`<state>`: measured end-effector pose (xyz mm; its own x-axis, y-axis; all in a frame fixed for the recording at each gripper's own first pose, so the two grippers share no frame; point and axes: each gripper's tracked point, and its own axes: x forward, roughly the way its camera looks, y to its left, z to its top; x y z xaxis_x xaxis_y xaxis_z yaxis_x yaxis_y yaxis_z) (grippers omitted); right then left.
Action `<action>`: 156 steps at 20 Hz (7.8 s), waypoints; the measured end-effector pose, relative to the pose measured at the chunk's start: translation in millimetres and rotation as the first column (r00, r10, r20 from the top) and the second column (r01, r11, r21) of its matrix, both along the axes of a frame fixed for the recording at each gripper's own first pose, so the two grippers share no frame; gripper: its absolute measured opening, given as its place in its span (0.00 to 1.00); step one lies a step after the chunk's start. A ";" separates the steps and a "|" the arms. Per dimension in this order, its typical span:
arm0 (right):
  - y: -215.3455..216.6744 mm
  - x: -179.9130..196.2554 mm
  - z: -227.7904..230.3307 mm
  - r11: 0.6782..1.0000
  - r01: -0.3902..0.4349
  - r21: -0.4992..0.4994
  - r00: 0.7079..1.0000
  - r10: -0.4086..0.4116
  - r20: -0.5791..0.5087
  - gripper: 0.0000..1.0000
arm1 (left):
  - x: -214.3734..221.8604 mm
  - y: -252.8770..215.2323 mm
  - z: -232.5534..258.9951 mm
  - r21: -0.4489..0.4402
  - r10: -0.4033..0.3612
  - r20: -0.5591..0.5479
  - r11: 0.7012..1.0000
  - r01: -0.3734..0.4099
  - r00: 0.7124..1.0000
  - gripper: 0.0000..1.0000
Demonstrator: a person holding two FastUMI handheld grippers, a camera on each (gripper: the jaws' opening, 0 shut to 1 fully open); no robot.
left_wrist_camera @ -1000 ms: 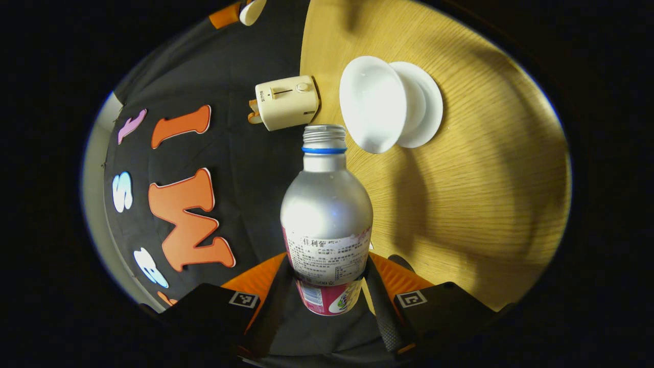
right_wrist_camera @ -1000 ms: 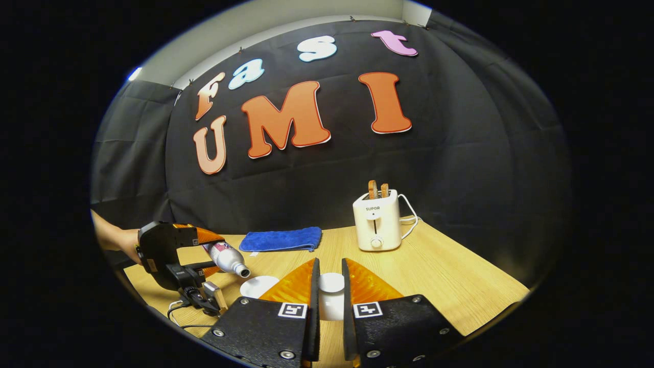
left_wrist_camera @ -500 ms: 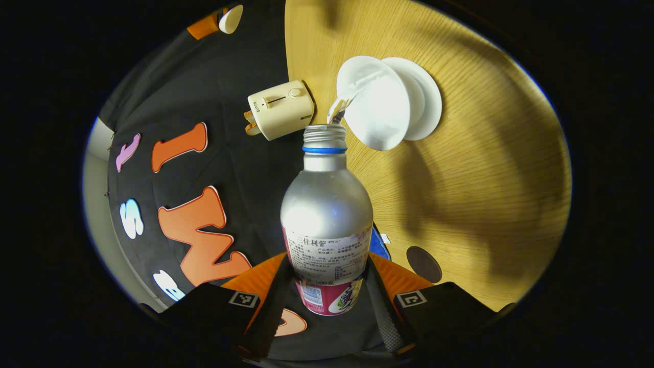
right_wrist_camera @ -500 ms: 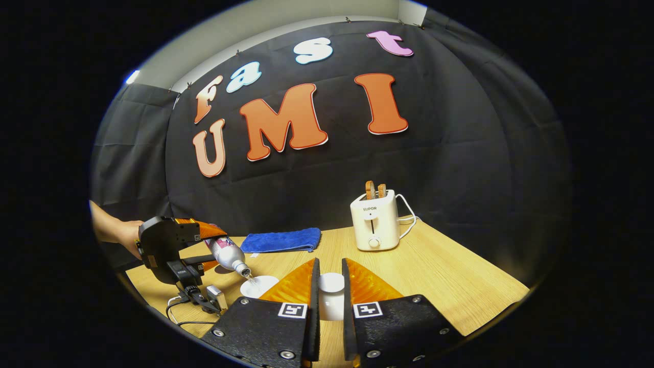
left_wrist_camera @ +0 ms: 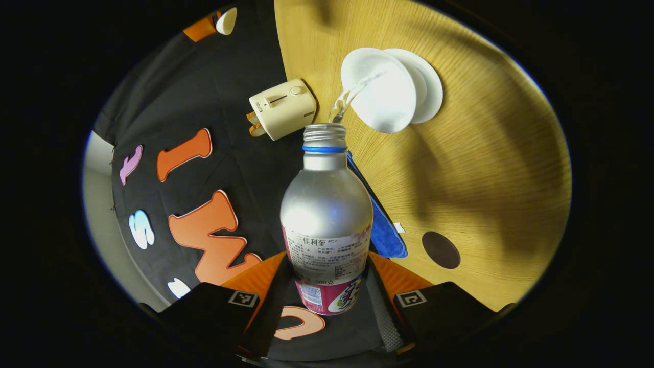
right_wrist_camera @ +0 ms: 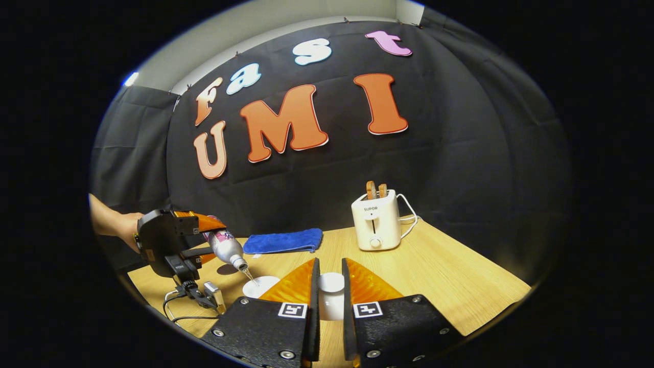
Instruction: Open the teacup lid with one hand, grasp the water bottle and pour water into the teacup with the other hand; after pouring, place the water bottle on the coaster and then close the teacup lid.
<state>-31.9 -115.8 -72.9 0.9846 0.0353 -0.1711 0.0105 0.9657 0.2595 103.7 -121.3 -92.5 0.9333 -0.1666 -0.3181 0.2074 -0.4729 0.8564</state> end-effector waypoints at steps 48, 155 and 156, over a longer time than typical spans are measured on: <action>20.7 2.4 -12.6 1.000 -0.021 0.013 0.999 0.022 -0.037 0.19 | -3.9 -9.5 20.6 -0.112 -0.067 0.130 0.990 0.082 0.989 0.82; 138.8 51.0 53.1 0.962 0.037 -0.269 0.988 0.004 0.152 0.82 | -128.1 114.8 95.1 -0.856 0.263 -0.319 -0.492 -0.158 0.911 0.99; 138.8 51.4 53.3 0.964 0.035 -0.265 0.988 0.006 0.153 0.82 | -127.1 114.1 90.6 -0.853 0.261 -0.324 -0.497 -0.161 0.910 0.99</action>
<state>19.5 23.0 -19.5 0.9997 -0.0062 -0.0220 0.0061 1.0000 -0.0071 -23.4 -7.3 -1.9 0.9976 0.0631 -0.0295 -0.0635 0.9979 -0.0151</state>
